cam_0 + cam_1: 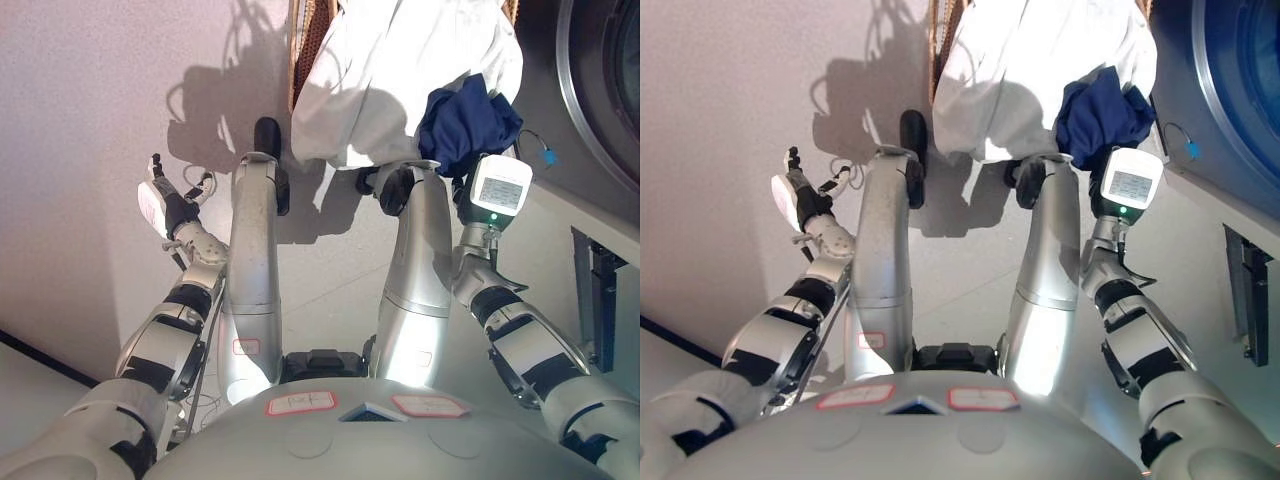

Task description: Put the clothes in the basket into the washing machine.

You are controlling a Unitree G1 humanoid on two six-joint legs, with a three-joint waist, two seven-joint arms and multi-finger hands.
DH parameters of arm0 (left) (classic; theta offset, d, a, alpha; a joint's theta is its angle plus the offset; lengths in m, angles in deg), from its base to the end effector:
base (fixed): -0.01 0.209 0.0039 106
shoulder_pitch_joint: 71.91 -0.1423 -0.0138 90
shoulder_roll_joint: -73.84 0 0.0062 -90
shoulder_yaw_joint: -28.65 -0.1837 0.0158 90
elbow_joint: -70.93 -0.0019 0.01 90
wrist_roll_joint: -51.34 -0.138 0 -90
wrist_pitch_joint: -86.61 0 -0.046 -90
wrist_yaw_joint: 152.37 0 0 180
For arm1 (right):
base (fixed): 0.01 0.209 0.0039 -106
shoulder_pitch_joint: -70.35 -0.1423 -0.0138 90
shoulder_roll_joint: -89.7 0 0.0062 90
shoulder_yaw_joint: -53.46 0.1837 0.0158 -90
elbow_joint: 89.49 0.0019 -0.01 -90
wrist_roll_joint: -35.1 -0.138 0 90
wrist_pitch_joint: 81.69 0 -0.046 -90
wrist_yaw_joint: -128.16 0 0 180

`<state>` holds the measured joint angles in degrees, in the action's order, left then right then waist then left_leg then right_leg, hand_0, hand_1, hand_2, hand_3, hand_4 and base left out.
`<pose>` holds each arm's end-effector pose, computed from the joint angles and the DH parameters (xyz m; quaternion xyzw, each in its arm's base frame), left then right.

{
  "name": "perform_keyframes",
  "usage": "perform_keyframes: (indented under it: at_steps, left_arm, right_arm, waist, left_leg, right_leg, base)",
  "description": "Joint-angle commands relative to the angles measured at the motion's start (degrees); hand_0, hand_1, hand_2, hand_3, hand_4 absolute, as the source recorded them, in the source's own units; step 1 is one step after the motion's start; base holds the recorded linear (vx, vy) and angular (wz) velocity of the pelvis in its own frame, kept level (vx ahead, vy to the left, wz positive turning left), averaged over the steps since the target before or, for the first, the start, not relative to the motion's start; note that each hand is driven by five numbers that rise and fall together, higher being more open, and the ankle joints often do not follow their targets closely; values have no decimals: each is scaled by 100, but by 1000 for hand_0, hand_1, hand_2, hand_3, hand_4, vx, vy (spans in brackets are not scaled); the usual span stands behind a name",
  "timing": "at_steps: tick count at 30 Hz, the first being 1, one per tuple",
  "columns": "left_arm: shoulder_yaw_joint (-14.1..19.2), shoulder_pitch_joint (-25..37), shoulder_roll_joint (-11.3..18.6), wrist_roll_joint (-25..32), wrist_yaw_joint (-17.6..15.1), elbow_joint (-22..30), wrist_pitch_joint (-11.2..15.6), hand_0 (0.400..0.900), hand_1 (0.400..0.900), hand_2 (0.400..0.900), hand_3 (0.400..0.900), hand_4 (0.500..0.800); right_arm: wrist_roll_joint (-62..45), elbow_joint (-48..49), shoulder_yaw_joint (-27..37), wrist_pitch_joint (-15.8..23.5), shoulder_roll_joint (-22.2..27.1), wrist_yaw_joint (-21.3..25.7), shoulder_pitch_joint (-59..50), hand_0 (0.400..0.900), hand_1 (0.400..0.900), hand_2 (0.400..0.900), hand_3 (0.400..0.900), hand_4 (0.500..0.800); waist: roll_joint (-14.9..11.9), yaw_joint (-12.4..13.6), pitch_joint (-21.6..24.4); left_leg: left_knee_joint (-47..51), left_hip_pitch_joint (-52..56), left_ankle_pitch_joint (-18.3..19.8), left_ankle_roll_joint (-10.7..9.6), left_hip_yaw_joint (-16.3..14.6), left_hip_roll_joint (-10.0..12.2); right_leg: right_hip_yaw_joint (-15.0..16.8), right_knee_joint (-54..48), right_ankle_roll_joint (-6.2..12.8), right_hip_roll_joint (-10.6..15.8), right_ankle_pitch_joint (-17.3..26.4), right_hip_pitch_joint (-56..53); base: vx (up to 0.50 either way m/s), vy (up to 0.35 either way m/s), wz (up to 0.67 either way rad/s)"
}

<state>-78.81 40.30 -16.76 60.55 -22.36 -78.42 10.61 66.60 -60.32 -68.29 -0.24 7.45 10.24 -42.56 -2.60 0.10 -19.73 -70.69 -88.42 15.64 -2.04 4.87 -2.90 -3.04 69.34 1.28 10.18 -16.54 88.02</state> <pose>0.2356 0.1903 -0.0356 0.2217 0.1354 0.3482 0.9007 0.2212 -0.2314 -0.0439 -0.6884 0.0041 -0.2282 0.6885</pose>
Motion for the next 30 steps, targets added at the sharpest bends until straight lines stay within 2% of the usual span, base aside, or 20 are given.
perform_keyframes:
  at_steps: [1,5,9,12,13,14,15,16,18,20,23,26,30]
  left_arm:
    - [137,-576,-144,69,-351,83,287,900,900,900,900,800]
    - [81,-428,-160,-19,-421,19,322,900,900,900,900,800]
    - [168,-363,-45,-10,-294,17,283,900,900,900,900,800]
    - [218,-378,38,36,-14,-8,180,900,900,900,900,800]
    - [243,-393,83,51,166,-5,100,900,900,900,900,800]
    - [263,-412,155,39,295,1,13,900,900,900,900,800]
    - [277,-428,192,33,480,28,-48,900,900,900,900,800]
    - [341,-428,273,52,709,6,-126,900,900,900,900,800]
    - [450,-394,426,83,1115,-27,-239,900,900,900,900,800]
    - [602,-372,539,173,1367,-127,-282,900,900,900,900,800]
    - [790,-265,673,250,1688,-346,-332,900,900,900,900,800]
    - [936,-232,759,275,1886,-521,-391,900,900,900,900,800]
    - [1092,-372,763,330,2108,-595,-428,900,900,900,900,800]
  right_arm:
    - [-285,484,193,163,376,273,678,400,400,400,400,500]
    - [-505,462,228,421,196,297,660,400,400,400,400,500]
    - [-1009,618,360,915,80,-133,634,400,400,400,400,500]
    - [-1932,1055,527,1606,-106,-853,631,400,400,400,400,500]
    - [-2673,1276,693,1966,-218,-1316,642,400,400,400,400,500]
    - [-3258,1523,882,2160,-207,-1586,613,400,400,400,400,500]
    - [-3612,1600,900,2294,-261,-1864,593,400,400,400,400,500]
    - [-4447,1770,1185,2595,-352,-2266,563,400,400,400,400,500]
    - [-5467,1808,1548,2862,-475,-2800,445,400,400,400,400,500]
    - [-6509,1811,1956,3034,-602,-3428,378,400,400,400,400,500]
    - [-7688,1566,2442,3140,-734,-4046,215,400,400,400,400,500]
    - [-8966,1455,3014,3309,-859,-4506,128,400,400,400,400,500]
    - [-9983,1487,3499,3524,-938,-4960,105,400,400,400,400,500]
  waist:
    - [225,-63,-60]
    - [237,-86,72]
    - [262,-53,109]
    - [273,-43,133]
    - [276,-38,151]
    - [277,-38,164]
    - [288,-38,173]
    - [299,-35,187]
    - [316,-21,177]
    - [332,-31,215]
    - [370,-17,272]
    - [434,-13,350]
    - [546,13,467]
  left_leg:
    - [529,347,-57,49,-177,-116]
    - [1562,899,-448,53,-124,-137]
    - [2548,1680,-836,20,-60,-67]
    - [3347,2271,-1146,-24,-46,-9]
    - [3680,2506,-1298,-56,-40,18]
    - [3942,2715,-1400,-65,-33,28]
    - [4195,2903,-1515,-88,-22,44]
    - [4556,3068,-1847,-109,-16,86]
    - [5054,3546,-2025,-159,-49,112]
    - [5456,3951,-2143,-184,-80,141]
    - [5932,4515,-2274,-226,-133,193]
    - [6212,4958,-2332,-237,-210,223]
    - [6449,5489,-2325,-261,-323,210]
  right_leg:
    - [-207,-123,120,-189,-109,-685]
    - [-315,-1001,157,-318,153,-1245]
    - [-359,-1879,191,-428,464,-1960]
    - [-385,-2649,259,-504,740,-2536]
    - [-382,-2975,292,-532,869,-2755]
    - [-393,-3247,308,-539,965,-2941]
    - [-391,-3473,313,-574,1053,-3111]
    - [-439,-3890,283,-606,1344,-3295]
    - [-435,-4393,327,-636,1530,-3721]
    - [-385,-4819,361,-657,1676,-4083]
    - [-295,-5303,394,-668,1830,-4611]
    - [-169,-5651,415,-677,1966,-5049]
    - [12,-5995,423,-687,2047,-5584]
  base:
    - [12,9,-8]
    - [-2,-9,3]
    - [-3,-9,-5]
    - [6,-15,-3]
    - [41,-23,0]
    - [44,-19,0]
    - [-28,-2,-4]
    - [-24,11,-7]
    - [36,11,-12]
    - [107,6,-12]
    - [113,17,-17]
    - [114,32,-21]
    - [115,31,-27]
